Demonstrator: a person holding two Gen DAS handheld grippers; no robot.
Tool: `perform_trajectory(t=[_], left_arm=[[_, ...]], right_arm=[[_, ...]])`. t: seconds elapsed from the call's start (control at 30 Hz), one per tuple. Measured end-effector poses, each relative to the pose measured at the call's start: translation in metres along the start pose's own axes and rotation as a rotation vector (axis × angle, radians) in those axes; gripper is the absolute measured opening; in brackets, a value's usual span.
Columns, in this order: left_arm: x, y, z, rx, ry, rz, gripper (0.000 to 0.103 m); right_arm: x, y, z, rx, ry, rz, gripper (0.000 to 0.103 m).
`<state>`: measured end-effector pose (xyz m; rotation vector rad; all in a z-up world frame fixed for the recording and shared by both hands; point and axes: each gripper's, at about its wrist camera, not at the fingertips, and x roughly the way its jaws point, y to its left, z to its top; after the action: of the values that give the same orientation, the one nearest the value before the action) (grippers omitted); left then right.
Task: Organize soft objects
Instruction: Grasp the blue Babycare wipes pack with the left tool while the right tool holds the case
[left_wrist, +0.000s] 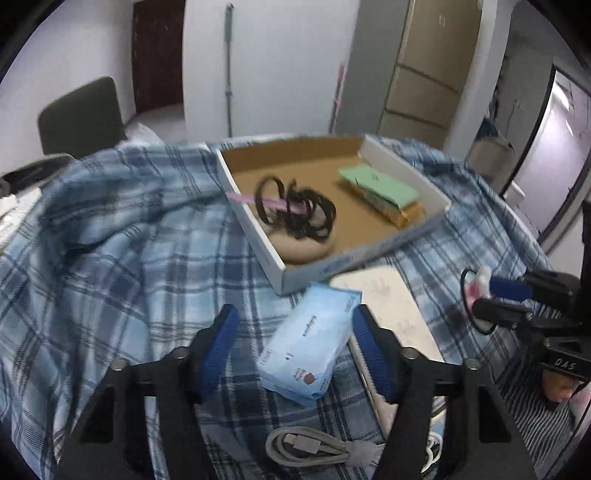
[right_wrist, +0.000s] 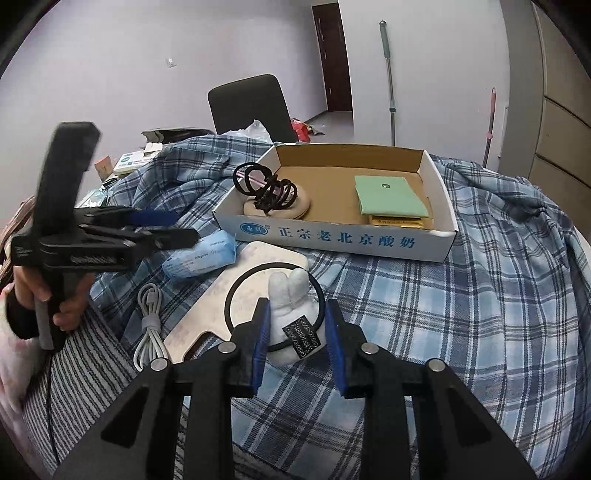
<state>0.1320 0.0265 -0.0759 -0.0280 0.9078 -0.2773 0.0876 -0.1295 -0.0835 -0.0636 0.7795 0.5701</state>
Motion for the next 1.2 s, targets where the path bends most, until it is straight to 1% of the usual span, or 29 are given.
perform_trajectory(t=[0.27, 0.4, 0.47, 0.53, 0.6, 0.67, 0.77, 0.8, 0.87, 0.9, 0.97, 1.03, 1.1, 1.2], left_arm=[[0.012, 0.009, -0.007, -0.035, 0.037, -0.057, 0.060], [0.020, 0.005, -0.008, -0.021, 0.074, -0.076, 0.052], [0.021, 0.004, -0.008, -0.020, 0.073, -0.076, 0.045], [0.016, 0.005, -0.008, -0.016, 0.050, -0.077, 0.043], [0.006, 0.003, -0.009, 0.001, 0.004, -0.088, 0.042], [-0.009, -0.004, -0.010, 0.039, -0.074, -0.094, 0.041], [-0.028, -0.012, -0.013, 0.083, -0.171, -0.073, 0.041], [-0.037, -0.016, -0.016, 0.103, -0.222, -0.065, 0.041], [-0.051, -0.021, -0.020, 0.131, -0.290, -0.047, 0.041], [-0.060, -0.026, -0.024, 0.156, -0.339, -0.032, 0.041], [-0.072, -0.032, -0.028, 0.187, -0.399, -0.011, 0.041], [-0.078, -0.039, -0.031, 0.202, -0.436, 0.009, 0.041], [-0.083, -0.037, -0.032, 0.188, -0.463, 0.033, 0.041], [-0.089, -0.032, -0.035, 0.168, -0.494, 0.026, 0.041]], right_arm=[[0.002, 0.002, 0.001, -0.007, 0.010, -0.004, 0.028], [0.003, -0.001, 0.001, 0.002, 0.015, -0.004, 0.028], [0.004, -0.001, 0.001, 0.005, 0.017, -0.007, 0.028], [0.003, -0.002, 0.001, 0.009, 0.015, -0.016, 0.028], [0.002, -0.004, 0.001, 0.019, 0.006, -0.032, 0.028], [0.000, -0.005, 0.001, 0.030, -0.010, -0.061, 0.028], [-0.008, -0.004, 0.001, 0.031, -0.057, -0.125, 0.028], [-0.011, -0.003, 0.000, 0.029, -0.075, -0.141, 0.028], [-0.017, -0.002, 0.001, 0.023, -0.107, -0.167, 0.028], [-0.019, -0.001, 0.001, 0.021, -0.121, -0.175, 0.028], [-0.024, 0.001, 0.001, 0.016, -0.145, -0.189, 0.028], [-0.026, 0.002, 0.001, 0.013, -0.157, -0.197, 0.028], [-0.027, 0.002, 0.002, 0.011, -0.163, -0.203, 0.028], [-0.029, 0.002, 0.002, 0.009, -0.169, -0.206, 0.028]])
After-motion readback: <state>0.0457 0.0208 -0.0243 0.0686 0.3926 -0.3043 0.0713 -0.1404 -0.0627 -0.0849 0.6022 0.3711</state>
